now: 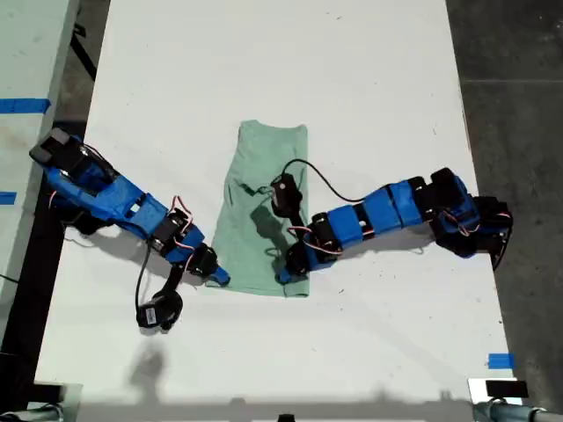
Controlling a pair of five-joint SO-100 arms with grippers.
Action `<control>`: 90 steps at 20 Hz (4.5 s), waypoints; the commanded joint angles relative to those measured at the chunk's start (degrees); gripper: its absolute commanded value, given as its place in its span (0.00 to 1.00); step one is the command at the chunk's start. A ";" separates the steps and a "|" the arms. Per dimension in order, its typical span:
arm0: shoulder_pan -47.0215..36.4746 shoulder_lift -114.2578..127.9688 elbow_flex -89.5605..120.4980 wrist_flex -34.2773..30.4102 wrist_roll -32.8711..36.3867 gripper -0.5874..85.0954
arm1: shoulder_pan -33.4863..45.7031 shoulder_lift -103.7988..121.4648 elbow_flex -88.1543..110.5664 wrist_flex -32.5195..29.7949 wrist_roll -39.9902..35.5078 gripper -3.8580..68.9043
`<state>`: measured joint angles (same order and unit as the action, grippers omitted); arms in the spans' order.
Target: Fold tshirt
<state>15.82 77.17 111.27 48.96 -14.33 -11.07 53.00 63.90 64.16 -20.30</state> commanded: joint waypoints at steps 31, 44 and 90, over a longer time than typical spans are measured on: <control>-5.36 -3.87 -48.52 28.39 10.28 0.01 | 3.78 21.45 -5.89 10.20 -9.23 0.04; -40.34 3.16 -32.61 25.84 36.39 0.01 | 29.27 22.68 -1.32 9.32 -22.06 0.04; -16.96 128.76 71.54 9.67 8.79 0.14 | 16.87 146.95 111.45 9.49 -27.42 0.10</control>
<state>-2.37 200.39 182.37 58.62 -5.89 5.62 199.42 175.96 72.69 -46.76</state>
